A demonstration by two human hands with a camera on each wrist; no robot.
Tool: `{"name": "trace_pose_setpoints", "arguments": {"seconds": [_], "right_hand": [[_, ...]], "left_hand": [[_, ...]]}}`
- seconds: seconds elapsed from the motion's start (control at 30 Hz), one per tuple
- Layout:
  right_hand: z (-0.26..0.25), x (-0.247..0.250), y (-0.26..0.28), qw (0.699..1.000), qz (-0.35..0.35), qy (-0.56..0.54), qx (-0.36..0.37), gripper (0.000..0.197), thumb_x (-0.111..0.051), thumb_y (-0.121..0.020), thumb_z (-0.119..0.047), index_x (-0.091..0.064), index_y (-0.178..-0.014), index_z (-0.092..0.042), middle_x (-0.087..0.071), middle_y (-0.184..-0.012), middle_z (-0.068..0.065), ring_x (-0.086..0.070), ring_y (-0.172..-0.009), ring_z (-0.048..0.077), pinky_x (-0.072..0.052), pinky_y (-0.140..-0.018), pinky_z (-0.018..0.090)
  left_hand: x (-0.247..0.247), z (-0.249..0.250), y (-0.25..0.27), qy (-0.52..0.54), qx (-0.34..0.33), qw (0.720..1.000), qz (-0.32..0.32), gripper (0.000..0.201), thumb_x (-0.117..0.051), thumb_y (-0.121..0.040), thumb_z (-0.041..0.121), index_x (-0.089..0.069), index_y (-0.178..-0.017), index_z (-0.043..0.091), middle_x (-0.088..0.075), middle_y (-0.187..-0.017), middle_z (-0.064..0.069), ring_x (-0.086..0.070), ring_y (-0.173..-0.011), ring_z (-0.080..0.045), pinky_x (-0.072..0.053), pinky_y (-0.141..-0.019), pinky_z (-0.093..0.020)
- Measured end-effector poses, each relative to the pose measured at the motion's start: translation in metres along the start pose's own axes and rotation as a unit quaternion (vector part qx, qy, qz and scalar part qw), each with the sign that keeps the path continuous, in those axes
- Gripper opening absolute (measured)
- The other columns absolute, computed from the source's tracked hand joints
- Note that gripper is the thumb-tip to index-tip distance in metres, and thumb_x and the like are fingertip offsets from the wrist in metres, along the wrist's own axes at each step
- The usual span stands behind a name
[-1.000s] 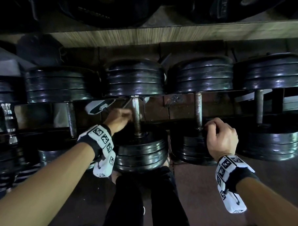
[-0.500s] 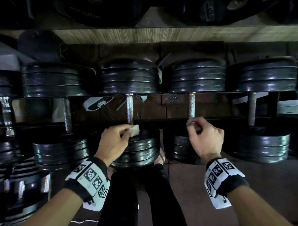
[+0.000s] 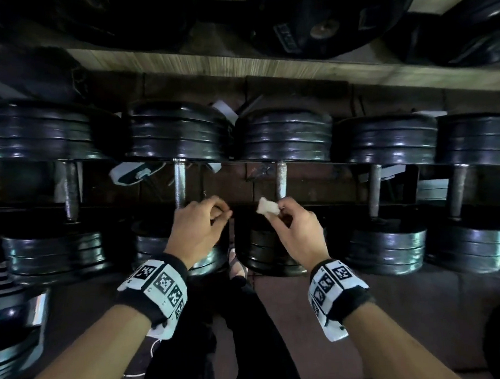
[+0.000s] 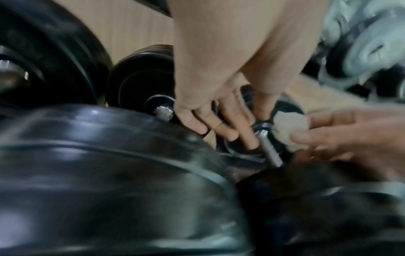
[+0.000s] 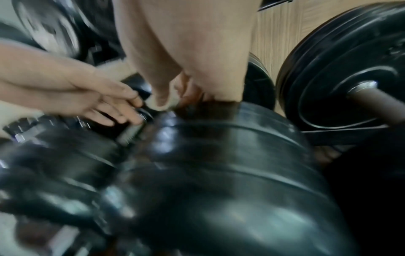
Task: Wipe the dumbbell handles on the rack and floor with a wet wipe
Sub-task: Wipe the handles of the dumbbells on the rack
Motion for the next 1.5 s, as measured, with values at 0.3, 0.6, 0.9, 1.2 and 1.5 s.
{"name": "trace_pose_setpoints", "arguments": {"seconds": [0.3, 0.6, 0.9, 1.2, 1.5], "right_hand": [[0.008, 0.003, 0.001, 0.987, 0.15, 0.043, -0.028, 0.02, -0.055, -0.096, -0.035, -0.043, -0.087, -0.022, -0.052, -0.062, -0.006, -0.044, -0.062, 0.024, -0.03, -0.061, 0.034], [0.009, 0.002, 0.002, 0.981, 0.19, 0.039, -0.008, 0.019, -0.052, -0.098, -0.031, -0.042, -0.088, -0.018, -0.041, -0.058, -0.013, -0.042, -0.063, 0.02, -0.025, -0.058, 0.032], [0.01, -0.001, -0.001, 0.982, 0.183, 0.043, -0.002, 0.021, -0.047, -0.097, -0.033, -0.056, -0.099, -0.014, -0.043, -0.059, -0.014, -0.044, -0.061, 0.016, -0.028, -0.057, 0.03], [0.02, 0.004, -0.015, 0.997, 0.051, 0.039, -0.038, 0.025, -0.059, -0.092, -0.033, -0.048, -0.074, -0.02, -0.061, -0.068, -0.004, -0.053, -0.066, 0.022, -0.037, -0.061, 0.034], [0.082, 0.05, -0.071, 0.986, -0.127, 0.101, -0.026, 0.014, -0.07, -0.091, -0.015, -0.076, -0.104, -0.013, -0.074, -0.102, 0.004, -0.067, -0.1, 0.018, -0.035, -0.071, 0.014]], "left_hand": [[-0.013, 0.005, 0.009, -0.323, -0.034, 0.944, 0.06, 0.025, -0.077, -0.081, 0.031, -0.071, -0.068, 0.01, -0.059, -0.053, -0.01, -0.058, -0.048, -0.03, -0.044, -0.044, -0.028], [-0.013, 0.006, 0.008, -0.327, -0.005, 0.943, 0.056, 0.028, -0.077, -0.077, 0.033, -0.069, -0.063, 0.012, -0.057, -0.05, -0.009, -0.056, -0.046, -0.029, -0.041, -0.044, -0.026], [-0.017, -0.003, 0.004, -0.327, 0.022, 0.943, 0.058, 0.027, -0.072, -0.079, 0.032, -0.066, -0.063, 0.012, -0.058, -0.052, -0.005, -0.056, -0.051, -0.028, -0.038, -0.047, -0.027], [-0.016, 0.0, 0.005, -0.319, 0.084, 0.937, 0.115, 0.023, -0.071, -0.078, 0.029, -0.065, -0.064, 0.012, -0.058, -0.055, -0.005, -0.057, -0.051, -0.029, -0.039, -0.048, -0.027], [-0.016, 0.003, 0.006, -0.323, 0.123, 0.929, 0.128, 0.021, -0.068, -0.081, 0.03, -0.065, -0.068, 0.013, -0.054, -0.056, -0.006, -0.057, -0.055, -0.032, -0.033, -0.049, -0.026]]}}
Point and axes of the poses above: each hand's wrist, its own y-axis away from the middle knuckle, its own x-axis out of the back of the hand, z = x × y, the point moved 4 cm from there along -y, towards the middle knuckle
